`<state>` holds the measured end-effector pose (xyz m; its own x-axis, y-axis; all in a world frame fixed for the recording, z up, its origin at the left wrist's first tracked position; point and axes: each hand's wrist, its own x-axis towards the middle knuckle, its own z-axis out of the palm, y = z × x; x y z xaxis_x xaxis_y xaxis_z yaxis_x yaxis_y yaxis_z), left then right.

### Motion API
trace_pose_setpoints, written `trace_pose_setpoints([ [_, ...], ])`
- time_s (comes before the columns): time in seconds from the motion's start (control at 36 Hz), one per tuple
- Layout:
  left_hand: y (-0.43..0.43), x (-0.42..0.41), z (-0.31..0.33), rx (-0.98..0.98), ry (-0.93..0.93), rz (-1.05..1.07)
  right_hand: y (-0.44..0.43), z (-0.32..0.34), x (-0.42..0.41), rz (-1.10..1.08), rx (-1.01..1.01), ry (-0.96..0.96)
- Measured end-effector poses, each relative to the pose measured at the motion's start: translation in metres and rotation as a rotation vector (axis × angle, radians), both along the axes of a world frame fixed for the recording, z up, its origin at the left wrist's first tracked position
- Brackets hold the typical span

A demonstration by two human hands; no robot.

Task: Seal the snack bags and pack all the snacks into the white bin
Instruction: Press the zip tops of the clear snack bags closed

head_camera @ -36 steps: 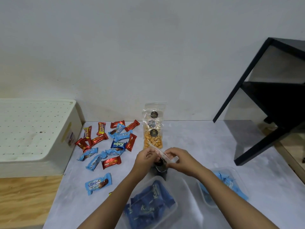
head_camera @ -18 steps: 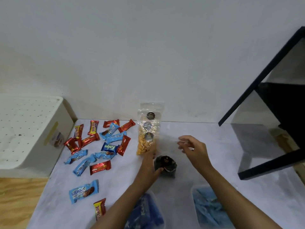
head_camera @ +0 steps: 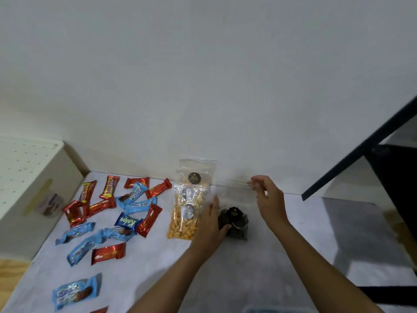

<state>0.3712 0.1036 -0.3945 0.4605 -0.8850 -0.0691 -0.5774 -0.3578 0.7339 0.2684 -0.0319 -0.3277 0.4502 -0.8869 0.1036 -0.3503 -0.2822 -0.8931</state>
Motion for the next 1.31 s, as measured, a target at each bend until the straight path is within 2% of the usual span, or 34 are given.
trace_pose_setpoints([
  [0.36, -0.058, 0.022, 0.011, 0.017, 0.069, 0.051, -0.045, 0.006, 0.019, -0.167, -0.188, -0.046],
  [0.58, -0.054, 0.022, 0.028, 0.029, 0.034, 0.021, -0.034, 0.014, 0.011, -0.178, -0.069, -0.034],
  [0.67, -0.043, 0.021, 0.038, 0.003, -0.002, -0.012, -0.019, 0.021, 0.002, -0.147, 0.060, 0.054],
  [0.75, -0.023, 0.024, 0.050, -0.011, -0.048, -0.041, 0.007, 0.033, -0.003, -0.013, 0.113, 0.207],
  [0.86, 0.027, 0.037, 0.072, 0.053, -0.119, -0.051, 0.059, 0.054, -0.002, 0.168, 0.035, 0.386],
  [0.97, 0.102, 0.060, 0.096, 0.060, -0.158, -0.025, 0.122, 0.069, 0.010, 0.260, -0.028, 0.487],
  [1.31, 0.403, 0.149, 0.128, 0.113, -0.279, 0.176, 0.368, 0.077, 0.091, 0.377, -0.068, 0.427],
])
